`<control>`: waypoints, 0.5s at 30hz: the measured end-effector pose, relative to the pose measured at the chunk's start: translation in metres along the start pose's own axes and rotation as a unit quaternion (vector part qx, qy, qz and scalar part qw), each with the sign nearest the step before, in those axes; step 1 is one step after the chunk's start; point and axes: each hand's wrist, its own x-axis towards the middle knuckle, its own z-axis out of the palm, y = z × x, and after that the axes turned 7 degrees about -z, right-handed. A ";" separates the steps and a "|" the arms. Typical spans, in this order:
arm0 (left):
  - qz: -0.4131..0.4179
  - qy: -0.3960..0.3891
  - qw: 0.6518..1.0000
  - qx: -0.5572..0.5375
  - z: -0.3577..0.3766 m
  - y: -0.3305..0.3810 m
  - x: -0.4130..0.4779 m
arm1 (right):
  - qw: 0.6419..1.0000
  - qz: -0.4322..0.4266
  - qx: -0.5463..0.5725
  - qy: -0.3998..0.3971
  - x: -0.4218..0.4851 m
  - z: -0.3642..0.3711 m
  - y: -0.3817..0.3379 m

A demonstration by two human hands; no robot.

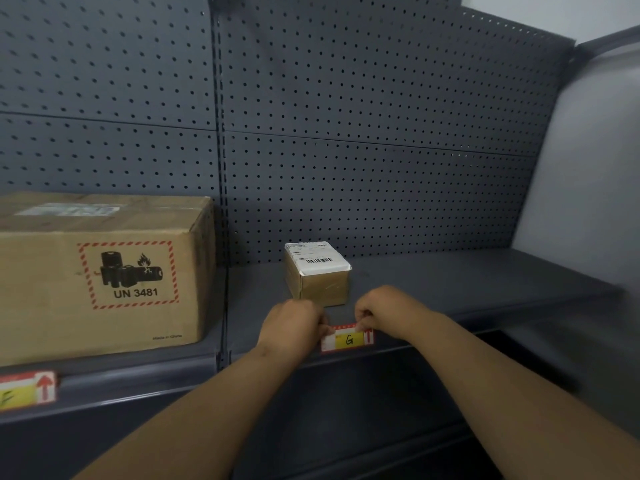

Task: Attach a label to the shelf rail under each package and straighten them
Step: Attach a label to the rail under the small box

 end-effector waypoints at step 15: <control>-0.001 0.038 0.999 0.026 -0.015 -0.005 -0.007 | 0.999 0.013 -0.027 0.035 -0.011 0.000 -0.008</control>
